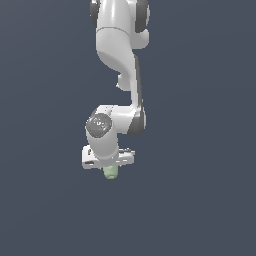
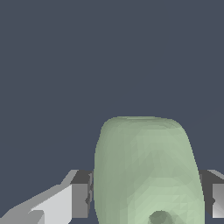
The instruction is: Pick up the object and move it to a goal position.
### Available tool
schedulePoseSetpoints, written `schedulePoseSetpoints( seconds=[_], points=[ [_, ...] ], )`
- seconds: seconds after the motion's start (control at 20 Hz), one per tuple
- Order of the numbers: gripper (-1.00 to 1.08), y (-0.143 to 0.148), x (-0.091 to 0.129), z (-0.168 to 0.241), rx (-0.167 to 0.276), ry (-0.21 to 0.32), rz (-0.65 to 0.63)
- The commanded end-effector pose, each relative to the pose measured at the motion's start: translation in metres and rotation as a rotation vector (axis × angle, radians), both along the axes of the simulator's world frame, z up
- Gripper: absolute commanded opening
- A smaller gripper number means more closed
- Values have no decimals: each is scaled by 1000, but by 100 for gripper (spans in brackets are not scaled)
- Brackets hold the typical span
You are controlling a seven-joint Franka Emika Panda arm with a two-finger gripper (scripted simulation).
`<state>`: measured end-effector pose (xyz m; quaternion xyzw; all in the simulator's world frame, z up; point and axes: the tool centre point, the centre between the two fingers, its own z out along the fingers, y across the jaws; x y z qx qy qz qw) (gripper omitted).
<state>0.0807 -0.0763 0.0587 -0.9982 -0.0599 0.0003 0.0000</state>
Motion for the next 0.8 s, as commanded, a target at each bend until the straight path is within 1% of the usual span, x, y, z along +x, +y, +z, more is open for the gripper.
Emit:
schedulePoseSetpoints(
  seconds=[0.0,0.4,0.75],
  points=[
    [-100,1,0,1,0,-1,0],
    [-100,14,-10,17,0,-1,0],
    [-100,42,-29,51,0,0,1]
  ],
)
